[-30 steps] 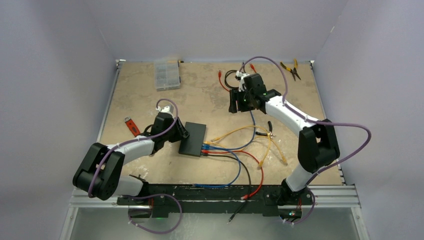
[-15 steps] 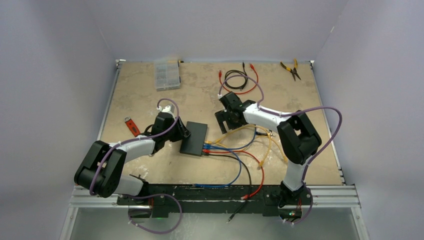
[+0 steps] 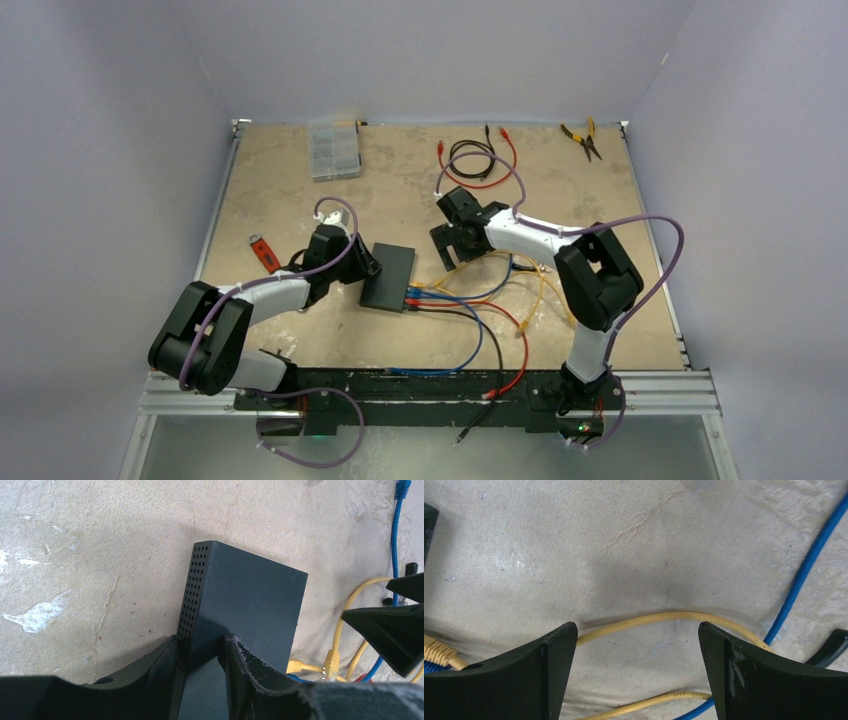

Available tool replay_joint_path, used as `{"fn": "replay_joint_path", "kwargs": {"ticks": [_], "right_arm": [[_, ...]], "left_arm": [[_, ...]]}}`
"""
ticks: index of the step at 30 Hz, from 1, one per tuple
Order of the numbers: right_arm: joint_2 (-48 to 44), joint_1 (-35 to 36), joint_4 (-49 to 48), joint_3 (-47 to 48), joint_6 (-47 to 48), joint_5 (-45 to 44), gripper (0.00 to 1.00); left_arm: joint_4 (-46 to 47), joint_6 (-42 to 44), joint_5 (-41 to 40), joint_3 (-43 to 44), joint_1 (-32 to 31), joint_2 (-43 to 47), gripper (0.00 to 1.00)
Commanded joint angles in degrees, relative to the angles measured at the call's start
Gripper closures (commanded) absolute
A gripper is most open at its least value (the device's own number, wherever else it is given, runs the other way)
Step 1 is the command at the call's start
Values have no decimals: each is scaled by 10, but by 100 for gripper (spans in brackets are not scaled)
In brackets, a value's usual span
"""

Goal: Pull the plug from the switch port
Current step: Move the connector to the center of the board.

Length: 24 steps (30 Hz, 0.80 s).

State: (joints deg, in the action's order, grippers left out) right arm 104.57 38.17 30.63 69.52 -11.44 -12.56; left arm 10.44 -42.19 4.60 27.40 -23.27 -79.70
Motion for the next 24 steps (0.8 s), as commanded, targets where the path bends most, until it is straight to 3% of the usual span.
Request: {"fn": "replay_joint_path", "kwargs": {"ticks": [1, 12, 24], "right_arm": [[-51, -2, 21, -10, -23, -18, 6], [-39, -2, 44, -41, -39, -75, 6], [-15, -1, -43, -5, 31, 18, 5]], "left_arm": [[-87, 29, -6, -30, -5, -31, 63], [-87, 28, -2, -26, -5, -31, 63], [-89, 28, -1, -23, -5, -31, 63]]}}
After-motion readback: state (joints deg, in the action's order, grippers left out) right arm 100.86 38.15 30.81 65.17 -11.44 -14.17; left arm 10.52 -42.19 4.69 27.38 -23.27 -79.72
